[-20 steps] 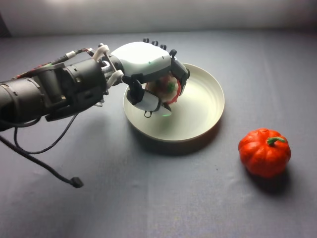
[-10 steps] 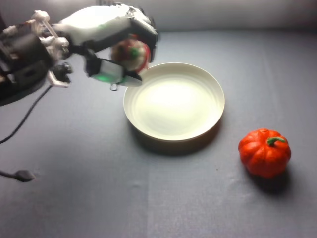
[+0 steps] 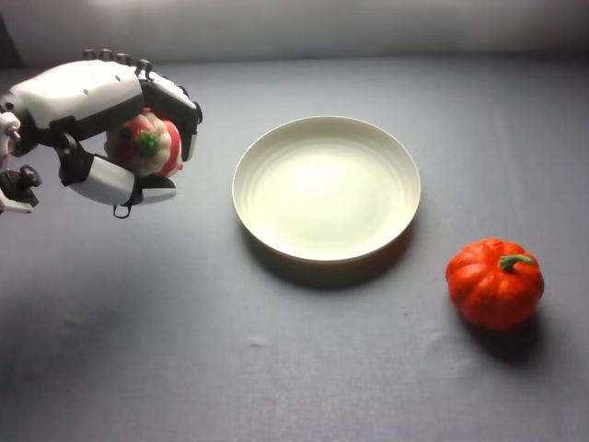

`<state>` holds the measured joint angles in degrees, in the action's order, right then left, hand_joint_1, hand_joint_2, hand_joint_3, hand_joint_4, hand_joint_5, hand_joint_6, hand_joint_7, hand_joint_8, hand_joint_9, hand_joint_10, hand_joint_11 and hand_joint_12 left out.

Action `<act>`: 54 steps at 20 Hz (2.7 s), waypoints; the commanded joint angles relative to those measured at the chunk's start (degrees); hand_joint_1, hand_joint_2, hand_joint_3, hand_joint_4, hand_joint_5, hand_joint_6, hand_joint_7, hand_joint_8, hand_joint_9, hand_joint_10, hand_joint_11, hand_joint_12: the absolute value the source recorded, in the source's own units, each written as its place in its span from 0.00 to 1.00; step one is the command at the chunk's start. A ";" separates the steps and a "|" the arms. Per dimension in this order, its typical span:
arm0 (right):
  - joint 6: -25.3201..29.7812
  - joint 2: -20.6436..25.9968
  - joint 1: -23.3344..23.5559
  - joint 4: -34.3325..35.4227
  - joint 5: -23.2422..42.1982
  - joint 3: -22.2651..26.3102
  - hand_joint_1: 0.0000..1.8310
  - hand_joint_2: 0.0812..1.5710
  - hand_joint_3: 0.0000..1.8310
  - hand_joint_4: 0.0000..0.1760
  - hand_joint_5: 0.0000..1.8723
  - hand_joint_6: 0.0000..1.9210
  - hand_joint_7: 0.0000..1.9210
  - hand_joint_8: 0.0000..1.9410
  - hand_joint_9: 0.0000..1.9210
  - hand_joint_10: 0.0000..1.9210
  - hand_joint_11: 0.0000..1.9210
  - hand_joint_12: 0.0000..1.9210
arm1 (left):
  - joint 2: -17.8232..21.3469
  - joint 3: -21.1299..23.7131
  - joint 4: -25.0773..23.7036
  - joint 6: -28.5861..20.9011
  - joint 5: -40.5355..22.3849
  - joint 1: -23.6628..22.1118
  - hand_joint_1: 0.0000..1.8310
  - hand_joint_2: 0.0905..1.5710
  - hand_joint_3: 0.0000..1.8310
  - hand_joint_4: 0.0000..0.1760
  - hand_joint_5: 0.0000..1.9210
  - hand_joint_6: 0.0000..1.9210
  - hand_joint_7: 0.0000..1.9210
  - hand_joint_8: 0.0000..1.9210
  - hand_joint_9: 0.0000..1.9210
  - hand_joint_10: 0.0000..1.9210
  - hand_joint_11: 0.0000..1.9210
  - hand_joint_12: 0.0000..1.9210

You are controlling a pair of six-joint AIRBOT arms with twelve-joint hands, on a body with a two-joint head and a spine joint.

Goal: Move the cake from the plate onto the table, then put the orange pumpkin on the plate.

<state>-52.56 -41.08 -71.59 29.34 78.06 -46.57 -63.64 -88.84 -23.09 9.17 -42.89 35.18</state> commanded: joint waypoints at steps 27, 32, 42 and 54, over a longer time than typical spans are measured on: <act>0.37 0.04 0.72 0.31 6.93 0.15 0.20 0.67 0.00 0.65 0.00 0.00 0.00 0.00 0.00 0.00 0.00 0.00 | -2.08 -1.08 7.36 -0.18 -1.33 9.35 0.59 0.44 0.00 0.67 0.00 0.00 0.00 0.00 0.00 0.00 0.00 0.00; 0.37 0.03 0.69 0.31 6.76 0.20 0.21 0.66 0.00 0.73 0.00 0.00 0.00 0.00 0.00 0.00 0.00 0.00 | 0.90 1.33 12.75 -0.18 -5.73 9.41 0.57 0.47 0.01 1.00 0.00 0.00 0.00 0.00 0.00 0.00 0.00 0.00; 0.43 -0.28 1.03 -1.08 3.17 -0.47 0.28 0.65 0.00 0.30 0.05 0.01 0.00 0.00 0.00 0.00 0.02 0.01 | 13.67 11.37 31.96 -0.18 -31.71 16.98 0.57 0.61 0.00 0.67 0.03 0.00 0.07 0.00 0.11 0.01 0.00 0.31; 8.22 -8.82 13.02 -12.07 -22.27 -12.65 0.38 0.57 0.00 0.49 0.05 0.00 0.01 0.00 0.01 0.00 0.00 0.20 | 16.60 16.06 37.90 -0.18 -42.08 25.65 0.59 0.59 0.00 0.68 0.01 0.00 0.04 0.00 0.07 0.00 0.00 0.14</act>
<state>-44.86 -50.76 -58.17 16.82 50.30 -59.51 -47.68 -72.73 12.75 9.17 -77.54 61.23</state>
